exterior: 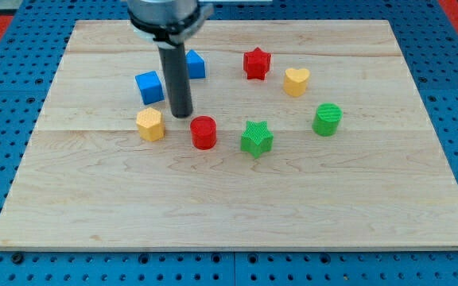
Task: Move the red circle towards the bottom
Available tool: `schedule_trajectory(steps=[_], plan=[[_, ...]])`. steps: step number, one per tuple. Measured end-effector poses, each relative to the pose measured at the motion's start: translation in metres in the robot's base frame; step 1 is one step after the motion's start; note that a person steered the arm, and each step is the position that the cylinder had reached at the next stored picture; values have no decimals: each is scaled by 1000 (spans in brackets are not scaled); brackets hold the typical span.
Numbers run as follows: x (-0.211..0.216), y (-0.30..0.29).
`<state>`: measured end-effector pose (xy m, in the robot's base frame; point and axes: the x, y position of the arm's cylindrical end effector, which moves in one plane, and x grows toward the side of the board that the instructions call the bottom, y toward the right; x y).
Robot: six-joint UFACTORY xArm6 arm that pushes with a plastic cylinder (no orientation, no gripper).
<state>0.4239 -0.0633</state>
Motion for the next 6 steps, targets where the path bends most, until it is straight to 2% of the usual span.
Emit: schedule_trajectory(steps=[1,2,3,5,6], plan=[[9,48],[-8,79],[17,64],[38,96],[54,87]])
